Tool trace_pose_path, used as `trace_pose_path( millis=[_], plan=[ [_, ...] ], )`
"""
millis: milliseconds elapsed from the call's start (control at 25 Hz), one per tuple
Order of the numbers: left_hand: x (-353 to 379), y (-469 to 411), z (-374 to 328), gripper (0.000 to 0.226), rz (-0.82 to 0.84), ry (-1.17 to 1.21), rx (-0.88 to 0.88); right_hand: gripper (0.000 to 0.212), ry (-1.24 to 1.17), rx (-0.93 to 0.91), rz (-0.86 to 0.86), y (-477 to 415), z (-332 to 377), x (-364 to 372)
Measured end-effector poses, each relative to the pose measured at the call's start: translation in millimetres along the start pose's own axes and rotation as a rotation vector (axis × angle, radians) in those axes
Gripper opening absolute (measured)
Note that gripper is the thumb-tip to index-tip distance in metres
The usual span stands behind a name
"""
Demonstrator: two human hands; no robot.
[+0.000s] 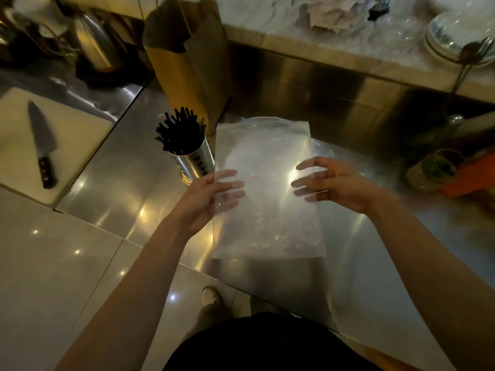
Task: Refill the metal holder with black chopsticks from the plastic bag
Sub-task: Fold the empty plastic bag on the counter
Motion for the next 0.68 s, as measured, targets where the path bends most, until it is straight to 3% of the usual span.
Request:
trace_pose_path(
  millis=[280,400,560,680],
  plan=[
    [-39,44,-64,0.031,0.207,-0.170,0.244,0.026,0.034,-0.202,-0.172,43,49,53],
    [-48,57,-83,0.023,0.228,-0.275,0.363,0.020,0.031,-0.286,-0.212,53,61,65],
    [-55,76,-107,0.057,0.177,-0.385,0.521,0.041,0.131,-0.408,-0.300,69,77,85],
    [-55,94,-119,0.055,0.231,-0.412,0.555,0.039,0.265,-0.490,-0.365,84,90,94]
  ],
)
Point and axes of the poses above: each hand's wrist, its own y-axis away from the middle knuckle, its own x-axis out of the palm, z = x × y, the point moved 2 cm from there along -y, towards the middle knuckle, and after that the axes turned 3 degrees about x, right-handed, at the moved point
